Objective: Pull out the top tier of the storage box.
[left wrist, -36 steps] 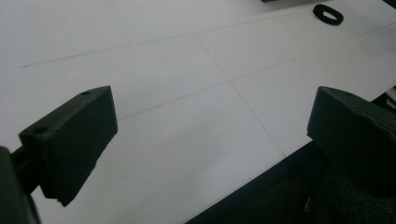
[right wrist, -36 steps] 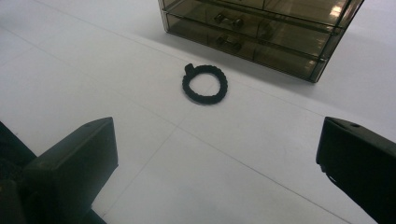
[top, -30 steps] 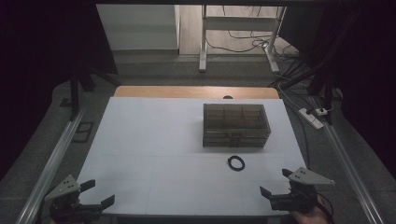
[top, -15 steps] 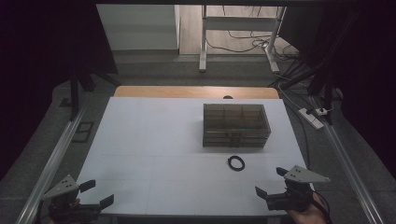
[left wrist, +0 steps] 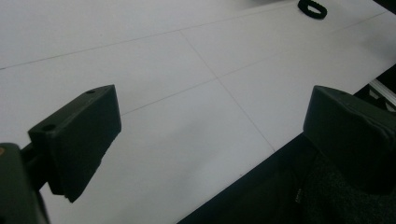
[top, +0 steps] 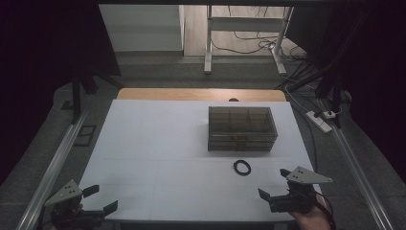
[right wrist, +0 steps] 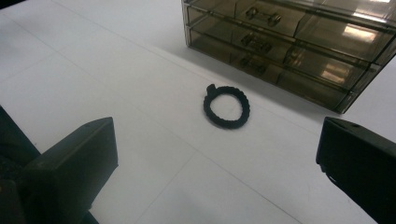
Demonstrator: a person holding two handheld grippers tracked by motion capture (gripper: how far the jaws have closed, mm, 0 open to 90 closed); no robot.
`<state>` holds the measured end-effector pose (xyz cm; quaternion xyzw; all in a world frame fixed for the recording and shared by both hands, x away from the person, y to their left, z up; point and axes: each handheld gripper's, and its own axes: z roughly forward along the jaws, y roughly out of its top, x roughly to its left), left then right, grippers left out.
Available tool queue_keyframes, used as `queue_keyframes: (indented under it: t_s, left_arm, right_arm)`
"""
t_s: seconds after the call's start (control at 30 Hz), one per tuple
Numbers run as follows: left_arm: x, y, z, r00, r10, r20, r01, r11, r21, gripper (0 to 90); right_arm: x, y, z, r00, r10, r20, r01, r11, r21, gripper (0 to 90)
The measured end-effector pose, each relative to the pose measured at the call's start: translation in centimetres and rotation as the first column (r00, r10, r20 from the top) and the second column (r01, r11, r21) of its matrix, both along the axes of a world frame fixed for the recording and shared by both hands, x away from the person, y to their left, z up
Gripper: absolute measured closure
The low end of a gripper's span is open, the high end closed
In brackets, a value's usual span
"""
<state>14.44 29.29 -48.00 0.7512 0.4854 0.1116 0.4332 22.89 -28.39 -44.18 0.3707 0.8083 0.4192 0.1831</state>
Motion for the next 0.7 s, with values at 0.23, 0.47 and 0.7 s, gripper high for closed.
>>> queue_keyframes:
  t_s: [0.23,0.47,0.7]
  left_arm:
    - [0.0,-0.1,0.0,1.0000,-0.002,0.000,0.002,1.0000,0.006,4.1]
    - [0.0,-0.1,0.0,1.0000,0.000,-0.001,0.000,0.9999,0.010,4.2]
    - [0.0,-0.1,0.0,1.0000,0.004,-0.002,-0.004,0.9999,0.012,4.3]
  right_arm:
    - [0.2,0.9,0.2,0.9999,-0.015,-0.001,0.015,0.999,-0.031,0.0]
    - [0.5,1.3,0.3,0.9984,-0.057,0.001,0.057,0.998,-0.031,0.0]
    - [0.8,1.8,0.4,0.9963,-0.086,-0.004,0.086,0.996,-0.033,0.0]
